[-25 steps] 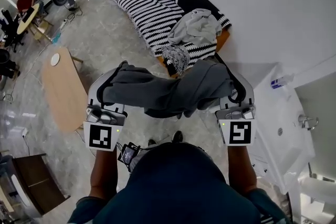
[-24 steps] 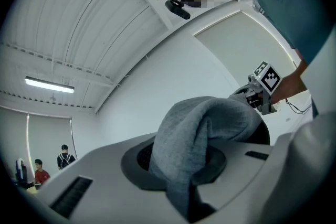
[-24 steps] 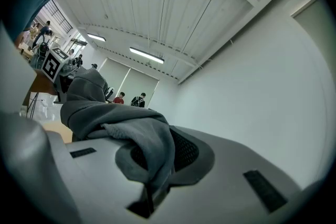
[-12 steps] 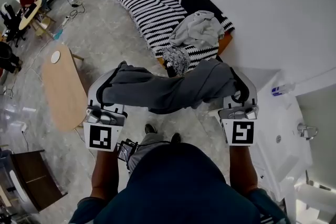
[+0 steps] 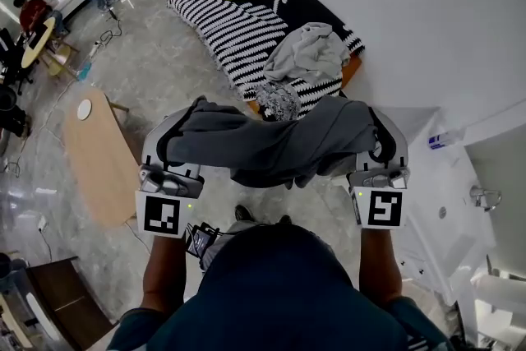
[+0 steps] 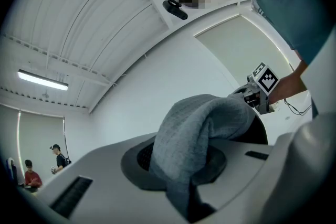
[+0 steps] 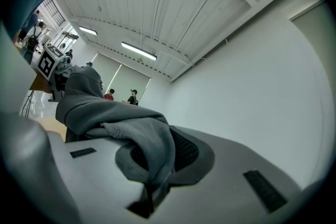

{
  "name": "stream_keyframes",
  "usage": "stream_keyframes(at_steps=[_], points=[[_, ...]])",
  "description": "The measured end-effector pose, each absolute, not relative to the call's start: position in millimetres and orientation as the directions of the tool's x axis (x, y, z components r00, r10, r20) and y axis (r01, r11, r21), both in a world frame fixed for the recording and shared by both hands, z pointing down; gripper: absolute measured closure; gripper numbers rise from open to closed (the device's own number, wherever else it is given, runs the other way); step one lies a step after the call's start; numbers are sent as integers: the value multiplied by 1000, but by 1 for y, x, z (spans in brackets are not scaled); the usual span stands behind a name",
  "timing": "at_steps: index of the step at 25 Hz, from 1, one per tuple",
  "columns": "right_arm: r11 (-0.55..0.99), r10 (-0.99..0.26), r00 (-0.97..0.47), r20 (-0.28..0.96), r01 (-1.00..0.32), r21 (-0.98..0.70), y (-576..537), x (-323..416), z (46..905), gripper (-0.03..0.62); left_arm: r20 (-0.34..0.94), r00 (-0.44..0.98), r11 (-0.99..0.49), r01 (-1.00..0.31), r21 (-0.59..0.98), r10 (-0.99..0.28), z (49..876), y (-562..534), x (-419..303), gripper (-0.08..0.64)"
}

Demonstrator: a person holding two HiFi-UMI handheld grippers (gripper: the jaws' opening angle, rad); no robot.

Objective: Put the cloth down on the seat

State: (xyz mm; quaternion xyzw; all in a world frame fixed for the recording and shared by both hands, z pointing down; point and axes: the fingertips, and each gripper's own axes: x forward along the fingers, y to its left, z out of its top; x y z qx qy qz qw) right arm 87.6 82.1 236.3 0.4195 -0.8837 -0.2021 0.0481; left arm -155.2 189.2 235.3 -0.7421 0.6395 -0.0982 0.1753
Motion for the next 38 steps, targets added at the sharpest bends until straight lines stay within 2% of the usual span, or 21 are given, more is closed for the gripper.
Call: stream_keyframes(at_steps=[11, 22, 30, 38], points=[[501, -806, -584, -93, -758, 418, 79, 62, 235, 561, -85, 238, -192, -912, -363, -968, 242, 162, -190, 502], [553, -788, -613, -52, -743, 376, 47, 77, 242, 561, -79, 194, -151, -914, -377, -978, 236, 131, -173, 502], [577, -765, -638, -87, -739, 349, 22, 98, 240, 561, -86, 160, -115, -916, -384, -983, 240, 108, -149, 502], [548, -790, -609, -72, -754, 363, 12, 111, 243, 561, -89, 192, -142, -908, -394, -977, 238, 95, -141, 502]])
